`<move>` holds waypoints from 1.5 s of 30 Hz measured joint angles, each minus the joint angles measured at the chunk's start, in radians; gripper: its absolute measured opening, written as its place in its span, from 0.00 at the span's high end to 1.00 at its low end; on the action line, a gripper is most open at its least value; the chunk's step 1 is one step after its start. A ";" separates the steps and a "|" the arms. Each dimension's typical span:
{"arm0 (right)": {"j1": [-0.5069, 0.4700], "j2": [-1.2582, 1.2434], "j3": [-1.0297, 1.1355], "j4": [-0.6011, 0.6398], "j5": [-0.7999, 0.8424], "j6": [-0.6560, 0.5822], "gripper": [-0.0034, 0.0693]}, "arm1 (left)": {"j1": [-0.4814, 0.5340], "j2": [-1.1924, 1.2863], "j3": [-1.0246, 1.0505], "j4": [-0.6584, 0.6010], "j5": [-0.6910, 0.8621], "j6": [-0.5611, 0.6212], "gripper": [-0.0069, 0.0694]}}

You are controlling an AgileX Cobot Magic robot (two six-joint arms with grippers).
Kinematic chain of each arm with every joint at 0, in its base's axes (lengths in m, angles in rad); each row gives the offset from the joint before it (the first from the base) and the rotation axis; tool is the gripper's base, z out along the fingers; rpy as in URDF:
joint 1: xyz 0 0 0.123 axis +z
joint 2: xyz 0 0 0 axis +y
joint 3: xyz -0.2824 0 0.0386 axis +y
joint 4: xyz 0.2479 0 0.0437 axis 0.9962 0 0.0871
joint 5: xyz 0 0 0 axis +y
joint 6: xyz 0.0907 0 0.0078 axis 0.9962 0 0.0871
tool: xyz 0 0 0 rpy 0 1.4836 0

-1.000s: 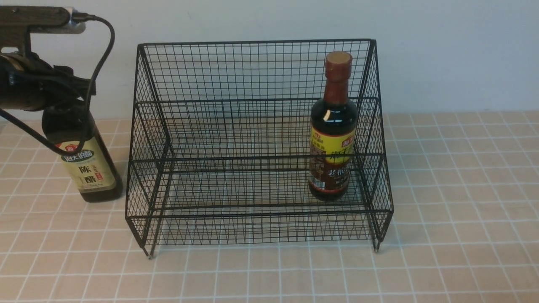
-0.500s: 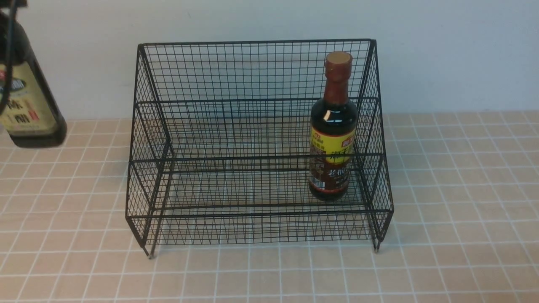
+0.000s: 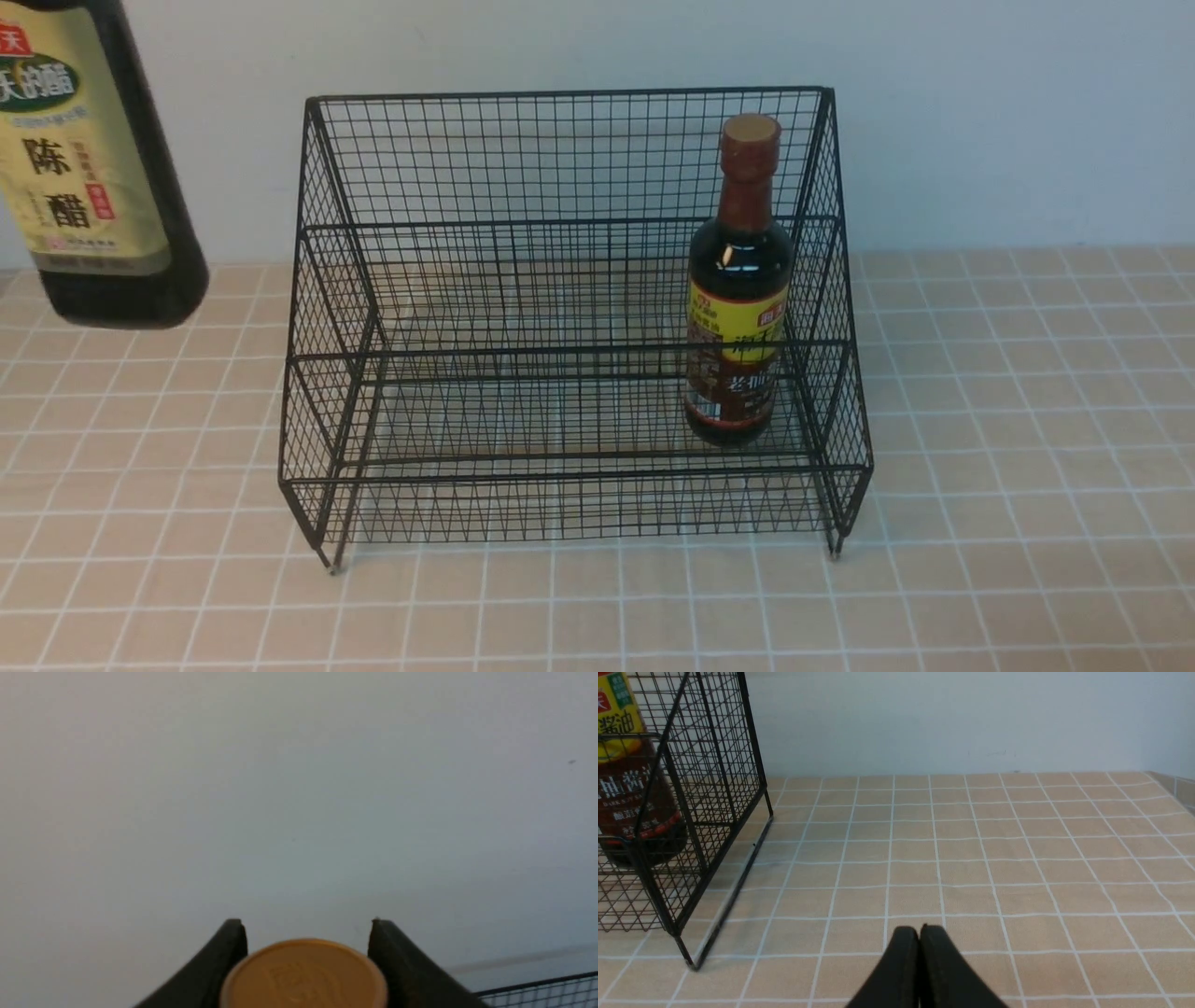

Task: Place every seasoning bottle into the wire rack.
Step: Use the left arm to put the condiment bottle back on the shelf

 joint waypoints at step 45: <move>0.000 0.000 0.000 0.000 0.000 0.000 0.97 | -0.098 0.387 -0.004 -0.009 0.251 -0.111 0.51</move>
